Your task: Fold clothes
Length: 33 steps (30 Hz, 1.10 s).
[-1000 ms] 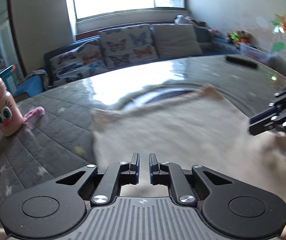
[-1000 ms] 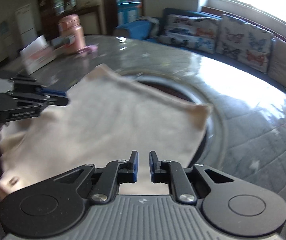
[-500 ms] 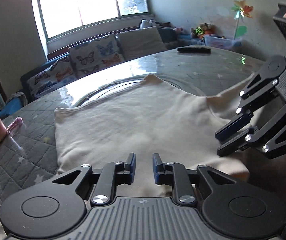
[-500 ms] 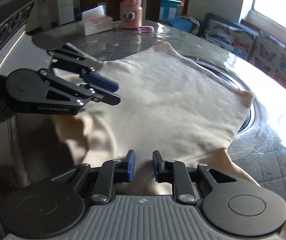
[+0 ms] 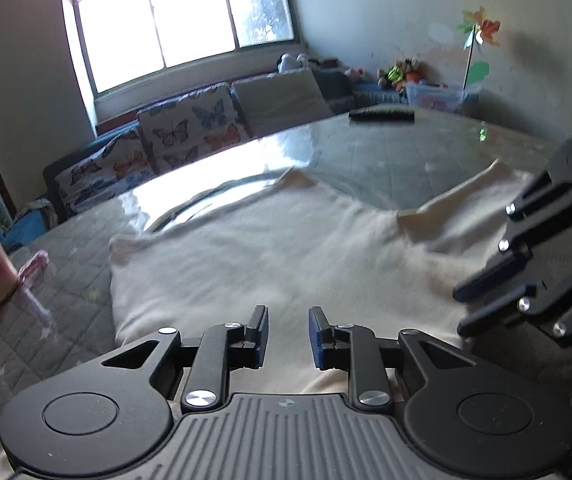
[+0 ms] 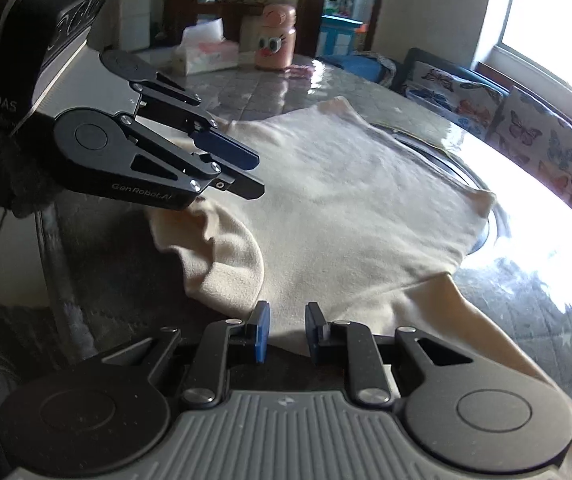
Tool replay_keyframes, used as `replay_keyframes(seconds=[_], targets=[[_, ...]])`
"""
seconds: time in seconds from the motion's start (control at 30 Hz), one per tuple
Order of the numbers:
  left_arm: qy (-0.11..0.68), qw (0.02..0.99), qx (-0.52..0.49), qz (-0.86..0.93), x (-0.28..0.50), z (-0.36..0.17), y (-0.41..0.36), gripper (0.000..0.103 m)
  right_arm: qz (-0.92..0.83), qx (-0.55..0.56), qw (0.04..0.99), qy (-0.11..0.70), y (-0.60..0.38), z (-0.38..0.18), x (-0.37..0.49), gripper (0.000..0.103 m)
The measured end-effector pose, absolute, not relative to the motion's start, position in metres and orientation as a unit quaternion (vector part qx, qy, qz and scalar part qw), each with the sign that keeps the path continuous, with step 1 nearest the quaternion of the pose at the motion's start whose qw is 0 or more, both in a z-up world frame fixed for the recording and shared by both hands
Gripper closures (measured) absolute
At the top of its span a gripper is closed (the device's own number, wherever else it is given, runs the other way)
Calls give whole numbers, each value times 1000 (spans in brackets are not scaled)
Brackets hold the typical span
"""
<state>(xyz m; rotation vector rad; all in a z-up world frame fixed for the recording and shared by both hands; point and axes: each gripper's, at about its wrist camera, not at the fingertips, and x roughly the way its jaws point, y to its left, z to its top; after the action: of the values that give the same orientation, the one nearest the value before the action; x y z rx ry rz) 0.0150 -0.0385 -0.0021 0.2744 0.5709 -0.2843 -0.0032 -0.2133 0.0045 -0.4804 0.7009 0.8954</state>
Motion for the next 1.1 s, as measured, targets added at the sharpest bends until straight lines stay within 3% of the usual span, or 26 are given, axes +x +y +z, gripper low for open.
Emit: replay_keyframes(seconds=[0.27,0.87,0.93,1.0,1.1], targets=[[282,932,136,-184,21,-7,-69,78,355,-146,860,336,-267,21,-4,80],[297,908,156,-249,17,-27,-110,80,98,-46,933,342,-381,0,37,80],[297,908,157,-249,17,-27,-110,80,78,-36,936,340,-390,-1,40,77],[297,908,157,-250,17,-27,-111,80,55,-28,939,339,-400,-2,43,67],[296,908,158,-251,16,-26,-112,80,36,-15,938,345,-412,-7,47,67]])
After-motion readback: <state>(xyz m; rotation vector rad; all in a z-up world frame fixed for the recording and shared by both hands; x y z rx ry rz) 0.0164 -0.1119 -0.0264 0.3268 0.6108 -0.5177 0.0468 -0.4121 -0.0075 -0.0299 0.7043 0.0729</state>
